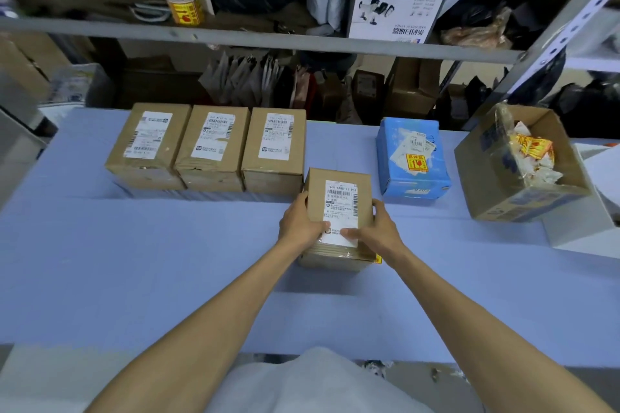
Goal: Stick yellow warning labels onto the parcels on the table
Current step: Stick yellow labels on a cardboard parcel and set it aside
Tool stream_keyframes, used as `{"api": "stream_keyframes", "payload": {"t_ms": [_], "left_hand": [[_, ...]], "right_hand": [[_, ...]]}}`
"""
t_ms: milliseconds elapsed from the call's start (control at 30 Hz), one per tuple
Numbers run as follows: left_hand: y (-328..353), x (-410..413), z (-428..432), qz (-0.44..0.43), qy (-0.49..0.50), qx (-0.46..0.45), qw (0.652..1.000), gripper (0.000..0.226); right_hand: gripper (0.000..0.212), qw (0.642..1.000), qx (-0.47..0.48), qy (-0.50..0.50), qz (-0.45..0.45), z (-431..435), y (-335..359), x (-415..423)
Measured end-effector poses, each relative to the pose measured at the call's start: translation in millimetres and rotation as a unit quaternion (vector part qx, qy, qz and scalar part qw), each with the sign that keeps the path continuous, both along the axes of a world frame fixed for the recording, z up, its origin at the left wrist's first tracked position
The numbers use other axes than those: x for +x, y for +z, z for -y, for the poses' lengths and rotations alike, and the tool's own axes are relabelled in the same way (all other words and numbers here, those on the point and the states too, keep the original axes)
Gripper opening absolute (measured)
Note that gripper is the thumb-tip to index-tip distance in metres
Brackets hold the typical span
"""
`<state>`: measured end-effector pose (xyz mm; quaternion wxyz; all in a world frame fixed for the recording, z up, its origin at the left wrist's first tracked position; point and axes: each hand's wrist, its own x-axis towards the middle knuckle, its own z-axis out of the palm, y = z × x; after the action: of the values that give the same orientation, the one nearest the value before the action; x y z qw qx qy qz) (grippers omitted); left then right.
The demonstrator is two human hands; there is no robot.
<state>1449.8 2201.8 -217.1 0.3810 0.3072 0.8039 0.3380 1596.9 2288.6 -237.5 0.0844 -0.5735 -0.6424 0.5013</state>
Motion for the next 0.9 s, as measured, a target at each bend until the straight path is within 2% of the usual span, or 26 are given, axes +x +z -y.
{"api": "stream_keyframes", "payload": {"t_ms": [333,500,600,800,900], "left_hand": [[-12,-2,41,-0.009,0.062,-0.012,0.998,0.058],[-18,-3,47,-0.028,0.021,-0.044,0.998,0.071],[-23,-4,55,-0.009,0.015,-0.049,0.999,0.072],[-28,-8,70,0.019,0.026,-0.033,0.999,0.065],[-26,-11,69,0.044,0.041,-0.001,0.998,0.052]], "right_hand": [[0.095,0.999,-0.004,0.032,0.010,31,-4,-3],[0.091,1.000,-0.006,0.025,-0.004,37,-8,-4],[0.088,0.999,-0.004,0.032,-0.003,43,-9,2],[0.072,0.999,-0.010,0.022,-0.022,53,-16,11],[0.076,0.999,-0.023,0.012,-0.038,54,-19,14]]}}
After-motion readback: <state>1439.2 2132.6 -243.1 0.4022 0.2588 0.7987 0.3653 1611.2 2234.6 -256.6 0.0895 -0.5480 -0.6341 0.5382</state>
